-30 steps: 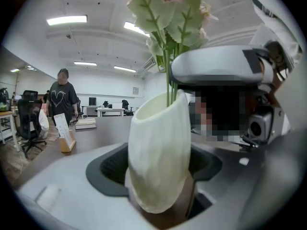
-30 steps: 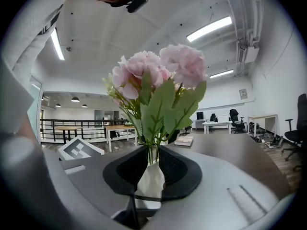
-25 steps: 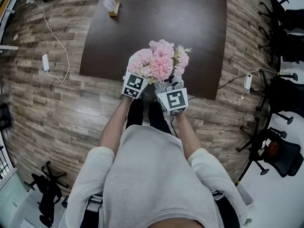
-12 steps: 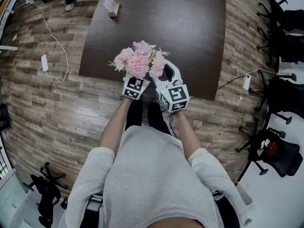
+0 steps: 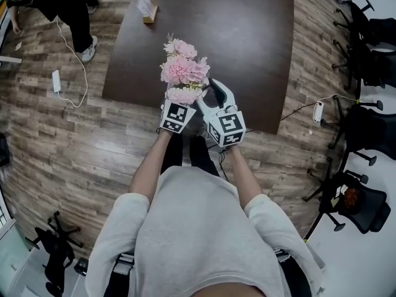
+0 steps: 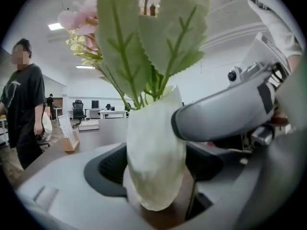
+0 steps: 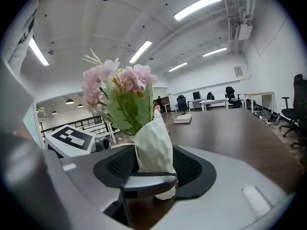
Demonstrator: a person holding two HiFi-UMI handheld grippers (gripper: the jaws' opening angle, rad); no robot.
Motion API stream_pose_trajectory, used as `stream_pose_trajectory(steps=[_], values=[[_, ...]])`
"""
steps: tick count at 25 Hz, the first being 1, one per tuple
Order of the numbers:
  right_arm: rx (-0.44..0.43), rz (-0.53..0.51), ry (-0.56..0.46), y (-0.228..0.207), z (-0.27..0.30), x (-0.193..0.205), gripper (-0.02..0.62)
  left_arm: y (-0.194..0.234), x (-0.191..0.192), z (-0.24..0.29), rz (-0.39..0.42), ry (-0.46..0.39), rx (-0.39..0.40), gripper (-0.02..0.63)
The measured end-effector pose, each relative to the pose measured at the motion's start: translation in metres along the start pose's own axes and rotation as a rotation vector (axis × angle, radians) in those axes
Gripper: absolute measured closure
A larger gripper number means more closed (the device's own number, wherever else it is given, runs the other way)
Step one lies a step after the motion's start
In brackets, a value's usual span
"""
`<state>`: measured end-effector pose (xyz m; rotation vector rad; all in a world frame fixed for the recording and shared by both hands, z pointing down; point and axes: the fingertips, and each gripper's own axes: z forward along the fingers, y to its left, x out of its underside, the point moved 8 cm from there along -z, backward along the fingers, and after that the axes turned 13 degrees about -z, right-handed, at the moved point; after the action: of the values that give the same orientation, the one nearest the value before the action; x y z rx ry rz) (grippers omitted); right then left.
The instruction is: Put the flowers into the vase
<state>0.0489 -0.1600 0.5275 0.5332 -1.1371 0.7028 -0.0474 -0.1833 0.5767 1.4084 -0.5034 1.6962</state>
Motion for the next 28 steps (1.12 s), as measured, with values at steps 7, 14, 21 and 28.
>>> stream_pose_trajectory(steps=[7, 14, 21, 28], values=[[-0.005, -0.010, 0.002, 0.000, 0.002, 0.000, 0.345, 0.003, 0.003, -0.001, -0.014, -0.003, -0.012, 0.250], [0.010, -0.012, -0.008, 0.000, -0.003, -0.001, 0.359, -0.003, 0.001, -0.009, -0.008, 0.001, -0.016, 0.232], [0.033, -0.001, -0.011, 0.002, -0.007, 0.002, 0.383, -0.005, 0.007, -0.027, -0.049, -0.005, -0.047, 0.233], [0.040, 0.008, -0.007, 0.006, -0.014, 0.007, 0.408, -0.012, 0.012, -0.052, -0.085, -0.013, -0.075, 0.299]])
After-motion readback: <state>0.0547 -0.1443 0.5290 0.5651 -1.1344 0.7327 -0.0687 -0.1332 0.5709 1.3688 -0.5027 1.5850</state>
